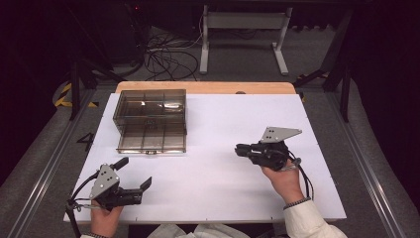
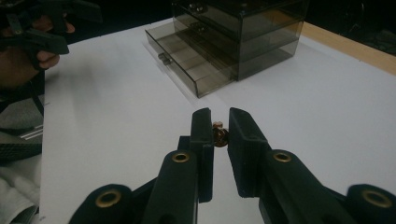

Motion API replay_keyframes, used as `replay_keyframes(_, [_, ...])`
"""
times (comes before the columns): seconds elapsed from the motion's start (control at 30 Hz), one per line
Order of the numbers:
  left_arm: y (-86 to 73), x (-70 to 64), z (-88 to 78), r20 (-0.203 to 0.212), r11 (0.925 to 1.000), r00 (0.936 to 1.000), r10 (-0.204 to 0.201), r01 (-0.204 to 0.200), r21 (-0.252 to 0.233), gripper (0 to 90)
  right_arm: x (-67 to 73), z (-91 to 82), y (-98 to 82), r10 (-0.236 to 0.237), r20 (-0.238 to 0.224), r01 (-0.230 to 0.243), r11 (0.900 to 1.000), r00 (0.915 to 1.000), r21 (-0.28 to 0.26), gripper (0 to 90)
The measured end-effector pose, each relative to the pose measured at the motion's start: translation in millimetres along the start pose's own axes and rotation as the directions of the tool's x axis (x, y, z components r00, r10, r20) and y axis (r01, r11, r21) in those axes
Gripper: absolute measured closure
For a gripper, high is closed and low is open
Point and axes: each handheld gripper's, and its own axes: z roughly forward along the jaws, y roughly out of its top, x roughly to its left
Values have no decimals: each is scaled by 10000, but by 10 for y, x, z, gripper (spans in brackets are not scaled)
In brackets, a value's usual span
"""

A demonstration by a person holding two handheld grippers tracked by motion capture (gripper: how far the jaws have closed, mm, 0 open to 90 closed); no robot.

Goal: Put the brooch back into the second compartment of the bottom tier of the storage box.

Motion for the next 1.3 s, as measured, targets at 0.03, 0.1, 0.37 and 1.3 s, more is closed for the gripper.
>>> replay_keyframes(0.03, [0, 0, 2, 10, 10000, 10000, 7, -7, -16, 17, 1, 8, 1, -41, -12, 41, 9999, 10000, -144, 807])
replay_keyframes(0.1, [1, -1, 4, 8, 10000, 10000, 6, -6, -17, 17, 4, 23, 4, -93, -14, 93, 9996, 10000, -283, 806])
replay_keyframes(0.37, [4, 1, 8, 37, 10000, 10000, -6, 6, 5, 17, 6, 87, 17, -183, 111, 191, 9964, 9998, -823, 807])
replay_keyframes(1.3, [-8, 1, -6, -41, 10000, 10000, -25, 25, 7, 17, 110, 448, 218, -657, 42, 656, 9875, 9978, -1430, 807])
